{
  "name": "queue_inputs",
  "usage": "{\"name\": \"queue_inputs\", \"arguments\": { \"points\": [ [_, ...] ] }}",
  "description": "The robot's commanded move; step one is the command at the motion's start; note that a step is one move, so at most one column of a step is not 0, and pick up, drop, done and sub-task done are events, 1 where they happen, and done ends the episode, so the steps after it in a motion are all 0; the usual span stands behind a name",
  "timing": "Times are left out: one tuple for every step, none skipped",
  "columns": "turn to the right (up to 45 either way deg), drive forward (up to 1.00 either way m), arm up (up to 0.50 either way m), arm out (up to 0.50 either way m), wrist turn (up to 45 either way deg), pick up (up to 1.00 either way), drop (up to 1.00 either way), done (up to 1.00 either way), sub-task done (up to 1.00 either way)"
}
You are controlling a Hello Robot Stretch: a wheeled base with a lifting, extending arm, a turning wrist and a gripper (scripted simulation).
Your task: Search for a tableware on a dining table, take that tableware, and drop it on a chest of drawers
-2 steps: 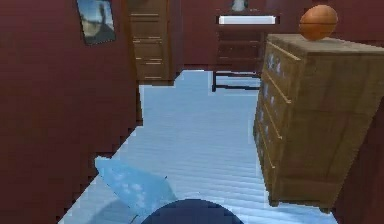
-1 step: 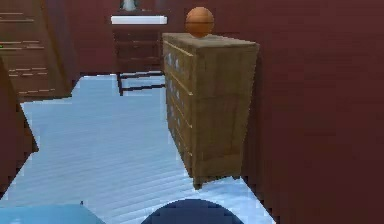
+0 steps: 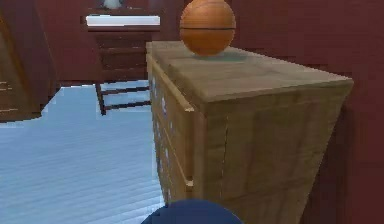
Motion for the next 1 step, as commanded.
{"name": "queue_inputs", "arguments": {
  "points": [
    [-45.0, 0.0, 0.0, 0.0, 0.0, 0.0, 0.0, 0.0, 0.0]
  ]
}}
